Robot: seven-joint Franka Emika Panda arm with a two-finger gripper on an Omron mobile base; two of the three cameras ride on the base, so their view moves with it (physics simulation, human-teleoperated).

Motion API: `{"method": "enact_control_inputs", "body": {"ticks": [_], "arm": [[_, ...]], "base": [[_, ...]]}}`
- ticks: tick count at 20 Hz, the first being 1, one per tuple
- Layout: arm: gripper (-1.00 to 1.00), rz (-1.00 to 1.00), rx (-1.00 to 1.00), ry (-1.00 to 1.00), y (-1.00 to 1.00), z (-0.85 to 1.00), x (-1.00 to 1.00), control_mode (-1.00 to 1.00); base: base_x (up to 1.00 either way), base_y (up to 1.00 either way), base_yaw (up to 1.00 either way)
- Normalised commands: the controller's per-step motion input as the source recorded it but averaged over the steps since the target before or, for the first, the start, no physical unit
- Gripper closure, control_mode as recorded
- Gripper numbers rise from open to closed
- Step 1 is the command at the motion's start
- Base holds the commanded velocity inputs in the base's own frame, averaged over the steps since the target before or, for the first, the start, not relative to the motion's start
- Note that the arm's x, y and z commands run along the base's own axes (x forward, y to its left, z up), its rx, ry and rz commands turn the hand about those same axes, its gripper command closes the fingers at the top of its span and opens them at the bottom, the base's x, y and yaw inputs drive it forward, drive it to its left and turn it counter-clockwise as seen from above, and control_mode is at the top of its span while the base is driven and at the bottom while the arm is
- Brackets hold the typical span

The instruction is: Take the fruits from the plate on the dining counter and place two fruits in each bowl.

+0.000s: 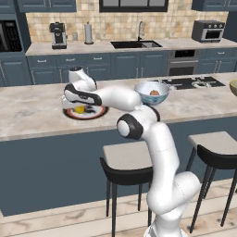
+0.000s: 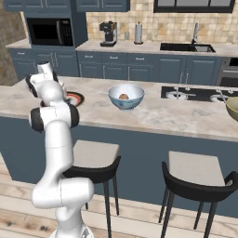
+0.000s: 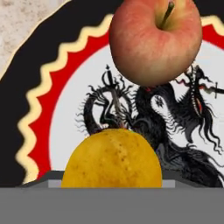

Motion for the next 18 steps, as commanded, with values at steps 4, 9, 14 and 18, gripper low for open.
{"method": "enact_control_inputs", "body": {"ticks": [4,9,14,18], "arm": [[1.00,0.00,0.00,0.00,-0.81,0.35,-0.26,-1.00],[1.00,0.00,0.00,0.00,-0.97,0.31,-0.38,-1.00],[1.00,0.00,0.00,0.00,-0.89,0.43,-0.64,-1.00],[1.00,0.00,0.03,0.00,-0.70,0.49,-0.63,-1.00]], "base": [[0.00,0.00,0.00],[0.00,0.00,0.00],[0.00,0.00,0.00],[0.00,0.00,0.00]]}}
